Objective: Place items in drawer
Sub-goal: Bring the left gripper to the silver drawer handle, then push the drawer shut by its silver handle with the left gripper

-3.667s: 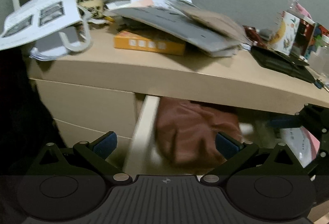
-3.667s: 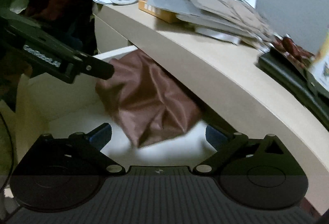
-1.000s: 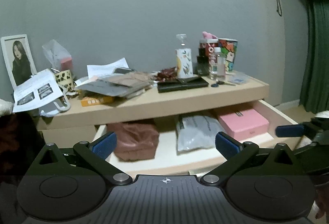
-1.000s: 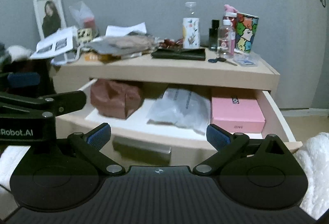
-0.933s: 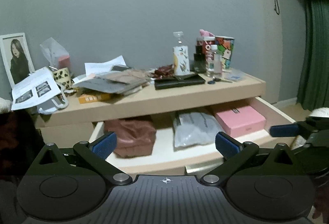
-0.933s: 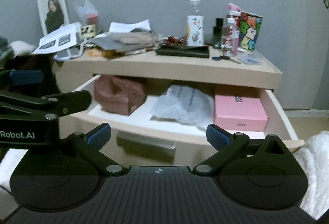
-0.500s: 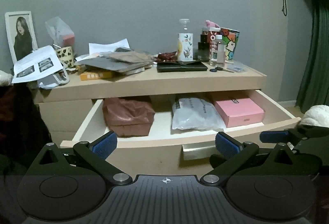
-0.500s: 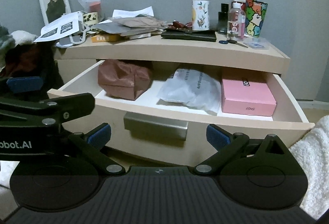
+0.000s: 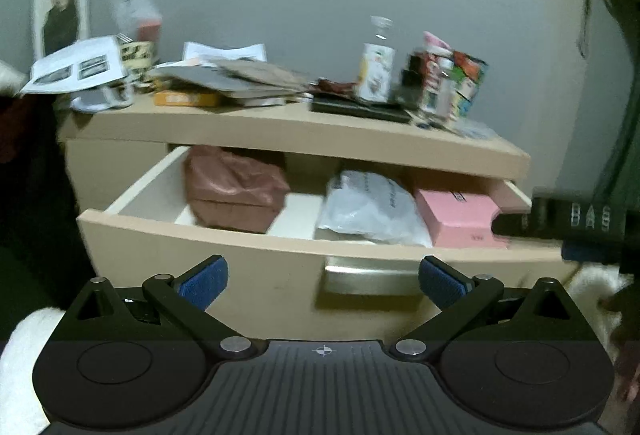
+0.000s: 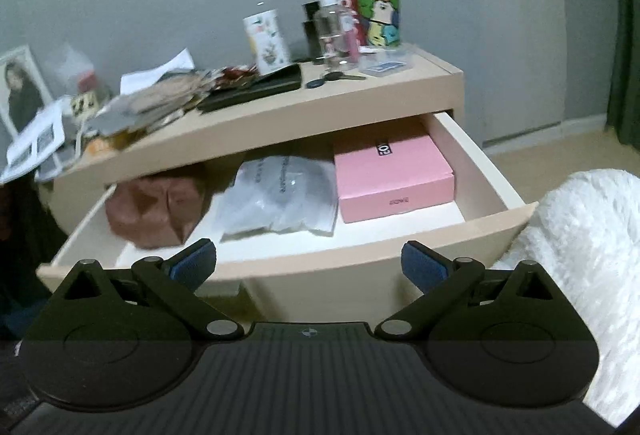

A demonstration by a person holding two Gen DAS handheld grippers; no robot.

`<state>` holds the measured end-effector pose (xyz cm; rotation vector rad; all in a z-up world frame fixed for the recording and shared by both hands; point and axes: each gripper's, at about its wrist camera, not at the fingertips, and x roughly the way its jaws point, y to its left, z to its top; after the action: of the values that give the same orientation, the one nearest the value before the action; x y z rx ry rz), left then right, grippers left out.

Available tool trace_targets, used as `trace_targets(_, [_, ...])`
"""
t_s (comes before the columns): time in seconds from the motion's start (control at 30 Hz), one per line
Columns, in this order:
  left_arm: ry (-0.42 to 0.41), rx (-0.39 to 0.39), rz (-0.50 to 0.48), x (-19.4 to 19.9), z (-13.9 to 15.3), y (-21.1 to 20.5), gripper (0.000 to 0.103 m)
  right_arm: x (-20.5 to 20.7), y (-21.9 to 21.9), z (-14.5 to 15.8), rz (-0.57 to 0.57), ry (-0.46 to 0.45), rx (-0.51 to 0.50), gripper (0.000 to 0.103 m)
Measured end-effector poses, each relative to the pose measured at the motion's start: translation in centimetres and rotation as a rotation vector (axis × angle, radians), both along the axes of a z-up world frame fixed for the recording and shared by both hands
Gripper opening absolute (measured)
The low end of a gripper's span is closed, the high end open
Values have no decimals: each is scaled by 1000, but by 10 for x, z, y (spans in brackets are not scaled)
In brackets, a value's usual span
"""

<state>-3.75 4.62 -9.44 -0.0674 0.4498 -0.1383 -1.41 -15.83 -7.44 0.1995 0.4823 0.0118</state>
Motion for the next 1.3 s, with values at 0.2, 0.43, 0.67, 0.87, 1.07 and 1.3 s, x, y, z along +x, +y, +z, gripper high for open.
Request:
trace_targets(0.2, [-11,51,-4,10,-10,-34,103,4,-15,5,8,-49,25,102])
trace_targets(0.43, [77,54,73,35,-27,-62,103,4,-25,7,29,-159,-8,102])
trace_targets(0.67, [82,97,62,46,-38,-77,103,9,-26,6,52,-173,-3,102])
trace_targets(0.87, [85,95,105,53,-41,-76,103,12,-25,5,70,-170,-7,102])
trace_targets(1.07, [83,88,118,59,-42,-76,101,13,-21,3,88,-162,-17,102])
trace_targets(1.3, [85,96,115,60,-41,-76,99,14,-23,2,78,-155,-5,102])
